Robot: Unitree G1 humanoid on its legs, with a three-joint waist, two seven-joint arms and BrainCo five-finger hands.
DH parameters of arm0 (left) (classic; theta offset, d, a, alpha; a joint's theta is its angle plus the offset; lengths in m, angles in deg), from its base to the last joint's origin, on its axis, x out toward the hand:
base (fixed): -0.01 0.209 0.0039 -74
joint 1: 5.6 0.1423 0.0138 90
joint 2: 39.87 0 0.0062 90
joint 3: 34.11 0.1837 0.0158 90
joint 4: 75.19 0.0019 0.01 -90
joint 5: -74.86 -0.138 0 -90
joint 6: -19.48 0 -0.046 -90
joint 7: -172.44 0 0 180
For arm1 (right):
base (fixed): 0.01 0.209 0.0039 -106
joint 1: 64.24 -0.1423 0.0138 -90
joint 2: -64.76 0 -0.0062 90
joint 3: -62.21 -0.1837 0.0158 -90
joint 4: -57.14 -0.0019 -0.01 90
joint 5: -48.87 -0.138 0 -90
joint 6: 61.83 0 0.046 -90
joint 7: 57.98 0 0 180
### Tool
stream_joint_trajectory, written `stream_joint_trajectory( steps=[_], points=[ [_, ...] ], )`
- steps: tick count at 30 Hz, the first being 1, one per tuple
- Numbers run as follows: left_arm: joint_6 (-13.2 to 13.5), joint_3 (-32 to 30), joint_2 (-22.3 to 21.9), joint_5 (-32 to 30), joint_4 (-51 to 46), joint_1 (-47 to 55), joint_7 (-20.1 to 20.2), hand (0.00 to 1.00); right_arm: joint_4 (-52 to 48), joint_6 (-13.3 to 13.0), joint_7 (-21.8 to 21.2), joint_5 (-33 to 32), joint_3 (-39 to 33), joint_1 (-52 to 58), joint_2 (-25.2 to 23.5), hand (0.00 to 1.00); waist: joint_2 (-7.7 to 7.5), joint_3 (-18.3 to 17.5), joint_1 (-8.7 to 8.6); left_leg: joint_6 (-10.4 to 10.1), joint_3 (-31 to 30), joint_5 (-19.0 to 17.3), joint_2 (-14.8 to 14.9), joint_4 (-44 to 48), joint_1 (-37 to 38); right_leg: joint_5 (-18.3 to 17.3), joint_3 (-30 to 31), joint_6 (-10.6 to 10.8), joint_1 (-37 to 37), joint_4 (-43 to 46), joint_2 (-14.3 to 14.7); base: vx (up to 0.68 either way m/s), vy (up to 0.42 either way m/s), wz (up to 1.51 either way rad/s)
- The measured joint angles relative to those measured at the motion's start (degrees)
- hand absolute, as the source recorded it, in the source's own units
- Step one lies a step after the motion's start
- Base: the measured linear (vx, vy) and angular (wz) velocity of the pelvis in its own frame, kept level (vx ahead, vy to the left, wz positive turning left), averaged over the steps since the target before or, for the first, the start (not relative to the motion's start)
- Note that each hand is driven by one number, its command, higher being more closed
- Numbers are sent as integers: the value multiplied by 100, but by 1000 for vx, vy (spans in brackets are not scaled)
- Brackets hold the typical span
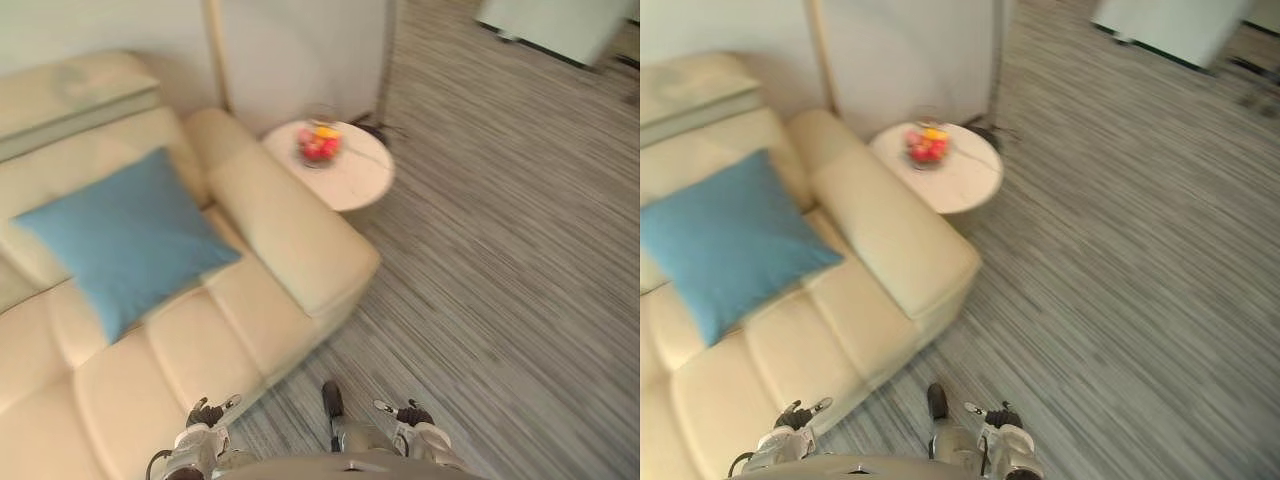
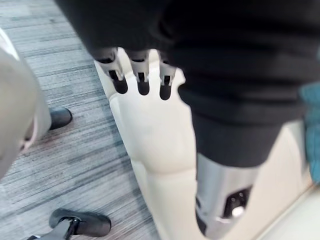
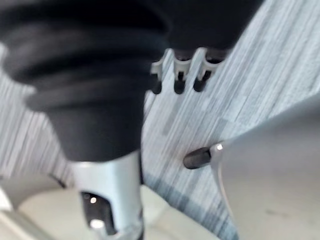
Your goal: Pick up cushions and gather them together orderly.
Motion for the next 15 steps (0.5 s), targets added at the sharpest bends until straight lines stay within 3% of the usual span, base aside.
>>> stream_joint_trajectory(
  steps=[3,6,9,11,13,14,15],
  points=[
    [0,238,48,2,9,79,-28,0,8,-15,5,3,-4,189,19,0,-44,-17,-24,-83,516,47,-52,25,410,-384,-1650,-188,340,772,-381,43,-77,-144],
    [5,456,61,3,55,53,-28,0,13,-44,4,-3,-18,147,217,0,149,25,-209,-46,517,107,-44,27,516,-619,-1971,-262,212,984,-413,68,-122,-86],
    [-1,678,92,3,170,52,-20,0,151,-31,-1,1,-94,96,325,0,287,5,-206,-89,519,296,20,23,545,-593,-1606,-151,109,857,-121,57,-111,-74],
    [-2,734,90,2,200,121,-6,0,348,-26,1,-3,-190,9,335,0,278,9,-175,-112,522,477,87,205,579,-684,-1457,-169,112,804,18,78,-118,-85],
    [-4,759,152,7,209,126,-3,0,496,-26,2,-7,-236,-47,372,0,251,23,-182,-100,382,494,558,1464,316,-824,-1341,-171,153,927,62,111,-106,-73],
    [-2,787,169,11,206,199,-4,0,520,-26,3,-2,-234,-35,368,0,239,36,-170,27,72,610,858,2302,58,-810,-1113,-170,224,901,187,156,-80,-93],
    [9,729,167,12,184,204,2,0,532,-9,6,-2,-244,-23,382,0,284,93,-122,187,-531,360,1013,3272,-304,-810,-821,-191,373,840,371,134,-55,-97]
  ],
)
